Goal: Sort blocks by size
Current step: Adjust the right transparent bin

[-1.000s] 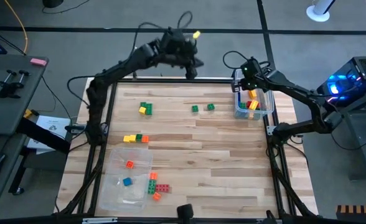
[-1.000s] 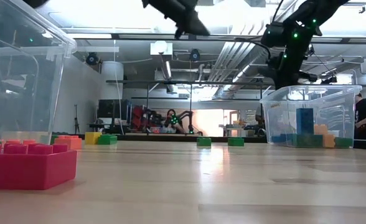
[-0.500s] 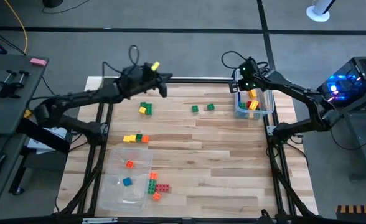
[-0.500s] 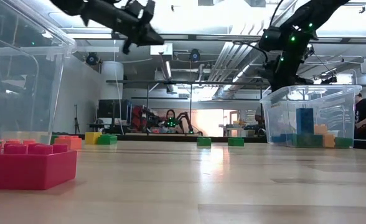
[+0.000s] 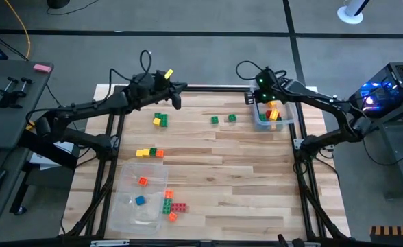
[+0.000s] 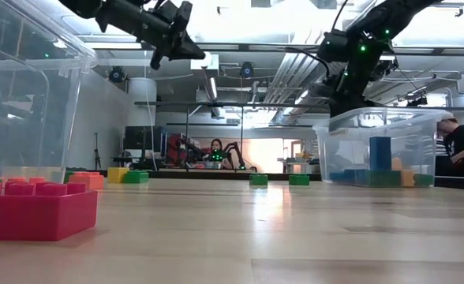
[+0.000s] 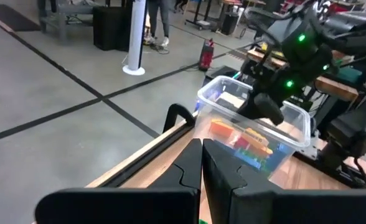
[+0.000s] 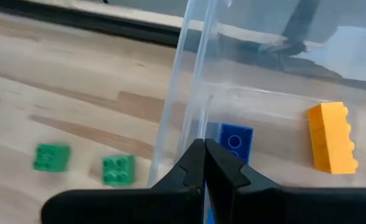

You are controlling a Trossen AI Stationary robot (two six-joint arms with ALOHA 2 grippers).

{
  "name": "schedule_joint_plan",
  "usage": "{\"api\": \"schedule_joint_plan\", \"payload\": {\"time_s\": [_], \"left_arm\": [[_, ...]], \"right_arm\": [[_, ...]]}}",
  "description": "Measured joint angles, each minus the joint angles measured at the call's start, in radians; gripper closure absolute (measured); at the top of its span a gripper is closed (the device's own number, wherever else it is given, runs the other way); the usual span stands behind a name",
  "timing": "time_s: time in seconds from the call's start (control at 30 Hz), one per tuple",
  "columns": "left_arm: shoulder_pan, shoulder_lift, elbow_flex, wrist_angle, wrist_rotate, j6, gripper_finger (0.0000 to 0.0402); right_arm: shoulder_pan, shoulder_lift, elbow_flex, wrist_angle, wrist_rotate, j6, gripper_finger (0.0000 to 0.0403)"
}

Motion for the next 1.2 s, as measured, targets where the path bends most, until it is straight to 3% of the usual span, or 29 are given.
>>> {"api": "schedule_joint_plan", "payload": {"time_s": [0.17,0.37,0.5,0.83,1.2], "left_arm": [[0.001,0.000,0.000,-0.015,-0.001,0.000,0.0401],[0.001,0.000,0.000,-0.079,0.005,0.000,0.0401],[0.001,0.000,0.000,-0.127,0.016,0.000,0.0401],[0.001,0.000,0.000,-0.131,0.015,0.026,0.0401],[0.001,0.000,0.001,-0.151,0.015,0.049,0.0401]], "right_arm": [[0.017,0.000,0.006,0.012,0.016,0.022,0.0403],[0.019,0.000,0.063,-0.270,0.037,-0.048,0.0403],[0.074,0.000,0.063,-0.366,0.005,-0.050,0.0403],[0.214,0.000,0.063,-0.310,-0.015,0.084,0.0403],[0.240,-0.006,0.063,-0.264,-0.004,0.100,0.0403]]}}
